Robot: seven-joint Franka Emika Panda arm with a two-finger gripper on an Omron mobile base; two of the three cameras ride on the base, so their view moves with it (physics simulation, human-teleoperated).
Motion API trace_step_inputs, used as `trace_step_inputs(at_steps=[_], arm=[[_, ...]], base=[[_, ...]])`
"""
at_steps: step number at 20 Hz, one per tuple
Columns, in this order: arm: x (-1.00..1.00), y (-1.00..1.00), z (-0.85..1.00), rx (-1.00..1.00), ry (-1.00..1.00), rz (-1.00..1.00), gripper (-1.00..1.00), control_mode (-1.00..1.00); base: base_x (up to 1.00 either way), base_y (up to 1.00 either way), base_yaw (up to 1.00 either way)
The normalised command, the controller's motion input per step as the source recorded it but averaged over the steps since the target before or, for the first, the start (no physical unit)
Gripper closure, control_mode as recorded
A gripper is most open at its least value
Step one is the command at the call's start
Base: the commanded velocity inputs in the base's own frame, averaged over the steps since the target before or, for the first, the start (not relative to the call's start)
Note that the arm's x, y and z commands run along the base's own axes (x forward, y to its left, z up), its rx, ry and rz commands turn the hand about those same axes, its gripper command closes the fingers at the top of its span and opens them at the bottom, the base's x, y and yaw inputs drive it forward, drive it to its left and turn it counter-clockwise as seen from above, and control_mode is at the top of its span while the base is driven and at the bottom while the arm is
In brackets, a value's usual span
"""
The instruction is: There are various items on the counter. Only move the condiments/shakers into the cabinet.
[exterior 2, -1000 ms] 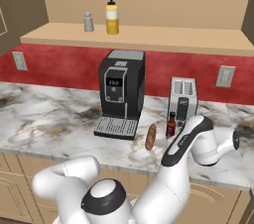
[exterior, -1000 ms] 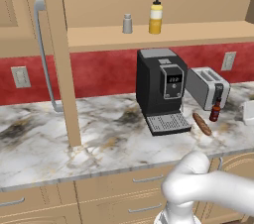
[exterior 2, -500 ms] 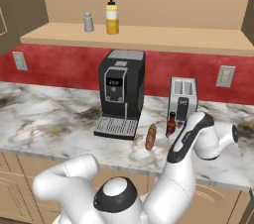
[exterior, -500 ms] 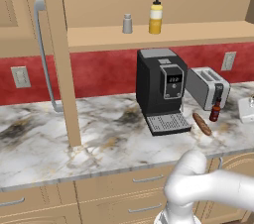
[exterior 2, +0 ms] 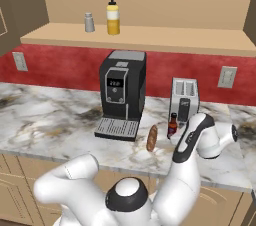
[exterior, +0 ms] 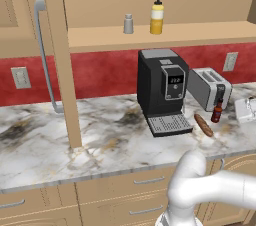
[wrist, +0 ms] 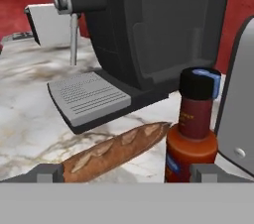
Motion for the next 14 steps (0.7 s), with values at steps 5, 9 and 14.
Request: trace_step_inputs(at_steps=[5,9,14], arm=[[0.13,0.00,-0.19,0.00,0.00,0.01,-1.00,-1.00],[0.18,0.00,-0.16,0.00,0.00,0.01,-1.00,-1.00],[0.16,0.00,-0.10,0.00,0.00,0.01,-1.00,-1.00]], base=[[0.00,0.00,0.00],[0.00,0.00,0.00],[0.00,0.00,0.00]])
